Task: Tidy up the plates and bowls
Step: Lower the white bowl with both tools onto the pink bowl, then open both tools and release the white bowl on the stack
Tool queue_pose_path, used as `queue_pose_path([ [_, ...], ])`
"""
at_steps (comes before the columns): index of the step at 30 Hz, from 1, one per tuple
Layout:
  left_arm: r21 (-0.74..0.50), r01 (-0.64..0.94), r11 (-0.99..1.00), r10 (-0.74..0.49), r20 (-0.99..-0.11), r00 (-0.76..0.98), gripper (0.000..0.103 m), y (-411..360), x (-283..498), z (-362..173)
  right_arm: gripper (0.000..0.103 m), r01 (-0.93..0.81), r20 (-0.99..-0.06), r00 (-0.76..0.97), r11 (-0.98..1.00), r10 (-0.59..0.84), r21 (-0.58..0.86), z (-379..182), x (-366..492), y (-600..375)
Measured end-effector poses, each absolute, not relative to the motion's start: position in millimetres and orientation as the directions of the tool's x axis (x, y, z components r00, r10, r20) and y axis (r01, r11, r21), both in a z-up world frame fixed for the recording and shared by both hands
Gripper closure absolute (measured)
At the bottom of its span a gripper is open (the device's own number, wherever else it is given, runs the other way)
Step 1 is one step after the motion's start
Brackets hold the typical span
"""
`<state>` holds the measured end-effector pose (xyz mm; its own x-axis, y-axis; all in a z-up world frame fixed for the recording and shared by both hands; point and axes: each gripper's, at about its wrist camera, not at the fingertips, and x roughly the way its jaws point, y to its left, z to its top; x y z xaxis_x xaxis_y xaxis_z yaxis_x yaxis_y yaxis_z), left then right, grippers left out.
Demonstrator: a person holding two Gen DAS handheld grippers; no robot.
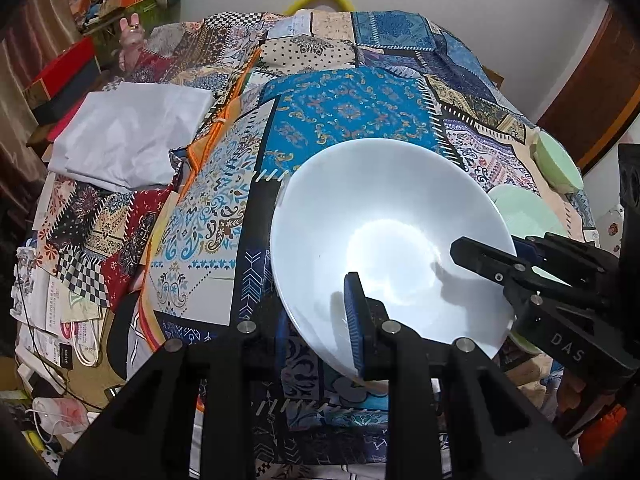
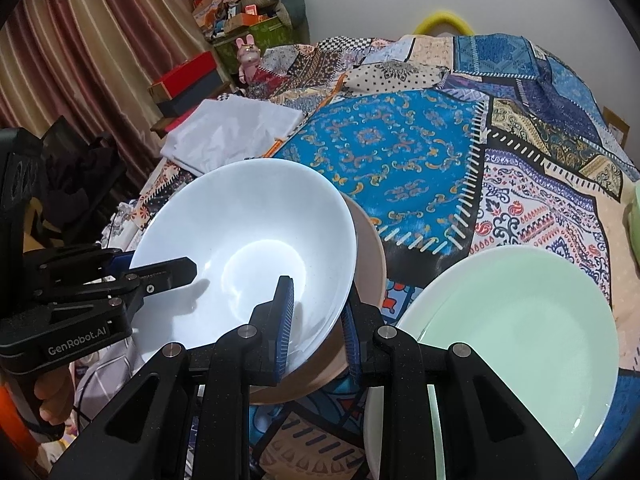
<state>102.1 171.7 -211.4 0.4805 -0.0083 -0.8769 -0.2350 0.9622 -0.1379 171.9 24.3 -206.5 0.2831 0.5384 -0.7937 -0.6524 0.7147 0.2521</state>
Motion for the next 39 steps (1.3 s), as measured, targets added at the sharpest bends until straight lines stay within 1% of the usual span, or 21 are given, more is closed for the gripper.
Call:
queue_pose_path([
  [9, -0.152, -0.227, 0.962, -0.031, -0.886, 0.463, 0.078, 169, 108, -222, 0.082, -0.643, -0.798, 0.272, 0.718, 0.538, 0.265, -209, 176, 17],
  [16, -0.136, -0.228, 0.964, -0.019, -0.893, 0.450, 0.078, 166, 112, -227, 0.080, -0.649, -0.789, 0.280, 0.714, 0.547, 0.265, -205, 176, 12],
  [20, -0.119, -0.229, 0.966, -0.004, -0.895, 0.447, 0.078, 164, 113, -227, 0.079, -0.650, -0.790, 0.322, 0.729, 0.522, 0.217, -202, 174, 9],
  [23, -0.110, -0.232, 0.967, 0.006, -0.894, 0.449, 0.078, 163, 114, -227, 0.079, -0.658, -0.776, 0.326, 0.719, 0.539, 0.223, -199, 174, 3],
  [32, -0.008, -0.223, 0.975, 0.095, -0.889, 0.447, 0.078, 153, 119, -217, 0.079, -0.652, -0.762, 0.344, 0.723, 0.549, 0.227, -191, 175, -11],
  [36, 0.007, -0.222, 0.975, 0.105, -0.896, 0.432, 0.078, 153, 122, -215, 0.079, -0.643, -0.756, 0.361, 0.733, 0.546, 0.223, -186, 176, -24],
  [39, 0.037, -0.243, 0.969, 0.145, -0.884, 0.445, 0.078, 154, 122, -207, 0.079, -0.630, -0.746, 0.383, 0.745, 0.545, 0.220, -179, 178, -38],
])
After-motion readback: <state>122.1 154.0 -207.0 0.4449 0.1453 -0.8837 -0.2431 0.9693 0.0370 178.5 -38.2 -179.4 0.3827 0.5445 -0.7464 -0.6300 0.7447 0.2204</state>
